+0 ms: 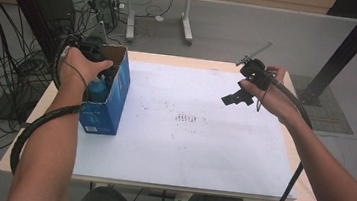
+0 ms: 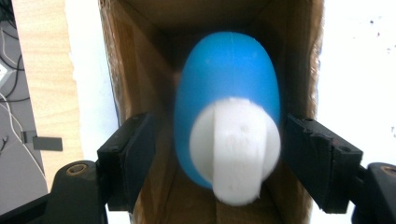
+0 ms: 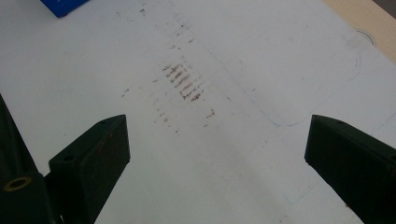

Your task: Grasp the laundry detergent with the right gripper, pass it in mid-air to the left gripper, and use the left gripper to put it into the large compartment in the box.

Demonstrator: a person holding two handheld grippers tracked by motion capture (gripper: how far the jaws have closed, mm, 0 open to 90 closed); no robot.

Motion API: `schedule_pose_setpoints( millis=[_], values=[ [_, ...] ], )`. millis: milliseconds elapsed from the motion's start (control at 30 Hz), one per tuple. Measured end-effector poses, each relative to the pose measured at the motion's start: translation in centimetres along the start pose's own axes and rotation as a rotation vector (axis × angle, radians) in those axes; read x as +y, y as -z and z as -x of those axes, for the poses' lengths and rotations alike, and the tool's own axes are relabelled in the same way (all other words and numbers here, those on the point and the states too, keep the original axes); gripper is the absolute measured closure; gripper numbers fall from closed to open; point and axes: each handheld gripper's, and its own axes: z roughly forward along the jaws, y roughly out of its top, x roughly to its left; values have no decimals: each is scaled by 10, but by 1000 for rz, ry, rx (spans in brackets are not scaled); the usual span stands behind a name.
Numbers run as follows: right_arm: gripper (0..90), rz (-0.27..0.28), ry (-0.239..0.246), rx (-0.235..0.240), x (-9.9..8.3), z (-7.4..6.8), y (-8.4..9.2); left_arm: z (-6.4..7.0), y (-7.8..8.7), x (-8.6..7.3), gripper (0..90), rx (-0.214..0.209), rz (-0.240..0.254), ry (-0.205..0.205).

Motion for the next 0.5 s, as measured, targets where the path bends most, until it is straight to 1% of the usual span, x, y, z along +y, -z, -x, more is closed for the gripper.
schedule_pose_setpoints(
  millis=[33, 133, 200, 267, 367, 500],
  values=[
    [67, -1, 0, 1, 0, 0, 0, 0, 2, -1, 261, -5, 1, -1],
    [67, -1, -4, 2, -1, 0, 0, 1, 8, -4, 257, 1, 4, -7],
    [67, 1, -4, 1, -1, -1, 1, 1, 15, -6, 253, -4, 14, -6],
    [67, 2, -5, 1, -1, -1, 1, 2, 22, -7, 247, -5, 21, -13],
    [67, 1, -7, -2, -1, -1, 2, 6, 32, -9, 242, -13, 38, -22],
    [67, -4, -11, -4, 0, -1, 1, 20, 43, -8, 232, -25, 63, -41]
  ],
)
